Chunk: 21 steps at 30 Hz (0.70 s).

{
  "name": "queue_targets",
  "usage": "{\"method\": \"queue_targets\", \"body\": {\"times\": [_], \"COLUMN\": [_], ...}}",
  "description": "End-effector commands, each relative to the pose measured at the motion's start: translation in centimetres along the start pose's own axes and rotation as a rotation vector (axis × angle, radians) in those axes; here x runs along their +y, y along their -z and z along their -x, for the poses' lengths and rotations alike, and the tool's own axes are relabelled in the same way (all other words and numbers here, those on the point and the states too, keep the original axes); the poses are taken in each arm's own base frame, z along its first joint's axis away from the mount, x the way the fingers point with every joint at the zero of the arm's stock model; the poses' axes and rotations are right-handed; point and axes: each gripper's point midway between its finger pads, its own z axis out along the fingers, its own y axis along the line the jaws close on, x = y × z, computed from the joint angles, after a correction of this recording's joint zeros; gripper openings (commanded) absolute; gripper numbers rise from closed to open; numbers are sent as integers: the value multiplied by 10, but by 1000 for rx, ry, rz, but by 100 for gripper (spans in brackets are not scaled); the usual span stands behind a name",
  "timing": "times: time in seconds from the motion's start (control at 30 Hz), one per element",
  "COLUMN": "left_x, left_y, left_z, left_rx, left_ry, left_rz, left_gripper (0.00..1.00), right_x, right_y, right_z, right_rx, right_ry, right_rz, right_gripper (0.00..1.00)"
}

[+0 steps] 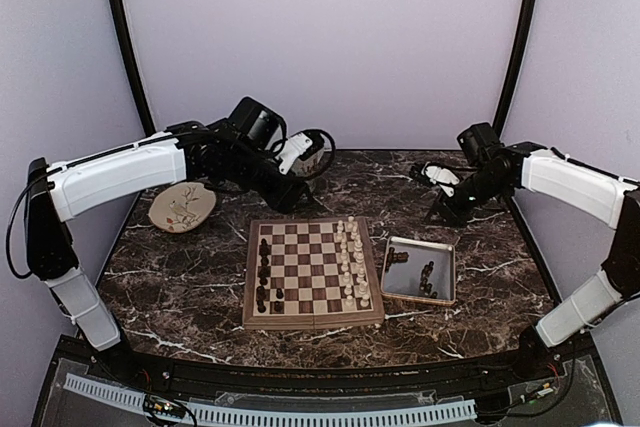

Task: Set up the chess pieces on the board
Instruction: Pick up the pawn from the storage box.

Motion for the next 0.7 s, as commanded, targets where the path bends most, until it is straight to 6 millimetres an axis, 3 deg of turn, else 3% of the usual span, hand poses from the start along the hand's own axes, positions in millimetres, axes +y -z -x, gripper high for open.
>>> {"method": "queue_targets", "body": {"times": [0.0, 0.1, 0.23, 0.4, 0.67], "left_x": [14, 28, 30, 22, 14], "left_y": [0, -18, -34, -32, -26], "left_z": [56, 51, 35, 24, 25], "left_rx": [-293, -284, -271, -264, -271], "left_ry": [41, 105, 92, 88, 86], "left_rz": [-29, -34, -25, -64, -107], "left_gripper": [58, 55, 54, 54, 54], "right_x": [6, 14, 18, 22, 27], "right_y": [4, -4, -17, -29, -46], "right_z": [-27, -47, -70, -84, -90], "right_rx": [115, 190, 260, 304, 340], "right_ry": [-20, -43, -67, -88, -114], "right_rz": [11, 53, 65, 91, 150], "right_gripper": [34, 33, 31, 28, 27]}}
